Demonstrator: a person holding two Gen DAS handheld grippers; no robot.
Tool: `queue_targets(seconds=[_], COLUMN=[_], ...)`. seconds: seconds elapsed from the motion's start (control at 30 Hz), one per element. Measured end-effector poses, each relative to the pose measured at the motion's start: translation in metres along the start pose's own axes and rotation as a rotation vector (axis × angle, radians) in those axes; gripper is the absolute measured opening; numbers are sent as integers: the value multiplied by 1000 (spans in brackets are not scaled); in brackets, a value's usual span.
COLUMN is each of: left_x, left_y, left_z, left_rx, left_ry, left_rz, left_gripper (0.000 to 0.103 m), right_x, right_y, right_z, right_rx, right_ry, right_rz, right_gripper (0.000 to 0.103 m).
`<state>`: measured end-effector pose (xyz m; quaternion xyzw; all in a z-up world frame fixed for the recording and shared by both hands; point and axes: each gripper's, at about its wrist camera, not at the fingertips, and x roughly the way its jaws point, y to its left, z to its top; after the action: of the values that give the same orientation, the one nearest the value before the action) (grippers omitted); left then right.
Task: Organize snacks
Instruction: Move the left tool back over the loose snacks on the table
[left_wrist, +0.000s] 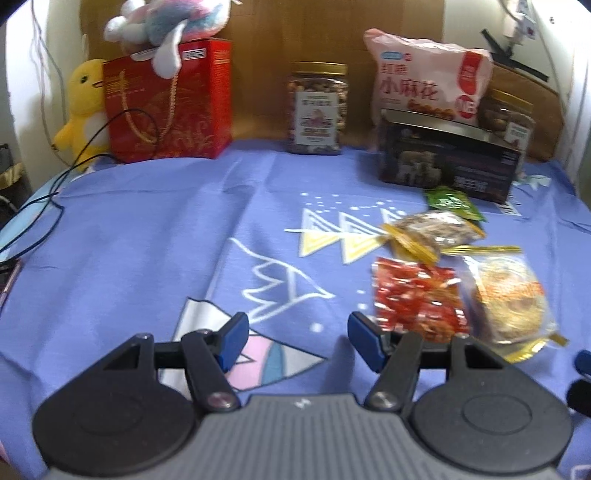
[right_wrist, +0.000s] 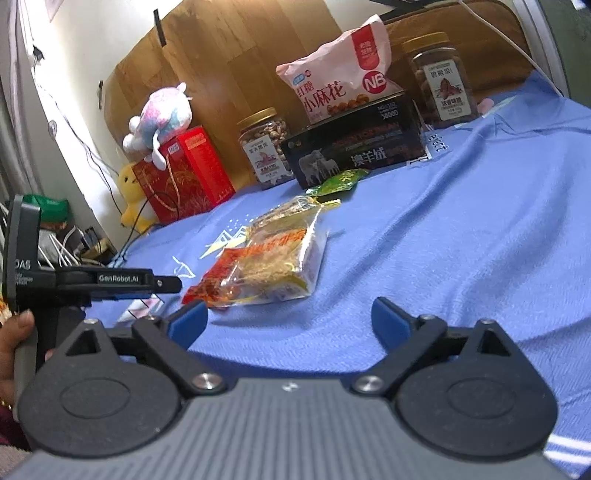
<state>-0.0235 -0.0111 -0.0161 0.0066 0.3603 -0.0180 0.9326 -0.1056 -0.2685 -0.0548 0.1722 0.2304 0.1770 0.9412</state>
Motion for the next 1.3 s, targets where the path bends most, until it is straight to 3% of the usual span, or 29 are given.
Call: queue_targets(seconds=[0.17,0.53,0.8,1.3], left_x=[7,21,25,23], left_y=[11,26,33,36], left_z=[2,3,-1,-5], left_rx=[-5,-27,-43,-50], left_ry=[-15,-33,-78,-107], left_rz=[55,96,99,62], left_gripper=[61,62,71,72], right_x=[2,14,22,47], right_y=[12,33,39,51], right_z=[-3,3,3,10], right_rx=[-81,-181,-190,-231], right_ry=[-4,-44,-43,-21], right_rz=[-48,-83,-116,-161], right_gripper=[95,95,94,94])
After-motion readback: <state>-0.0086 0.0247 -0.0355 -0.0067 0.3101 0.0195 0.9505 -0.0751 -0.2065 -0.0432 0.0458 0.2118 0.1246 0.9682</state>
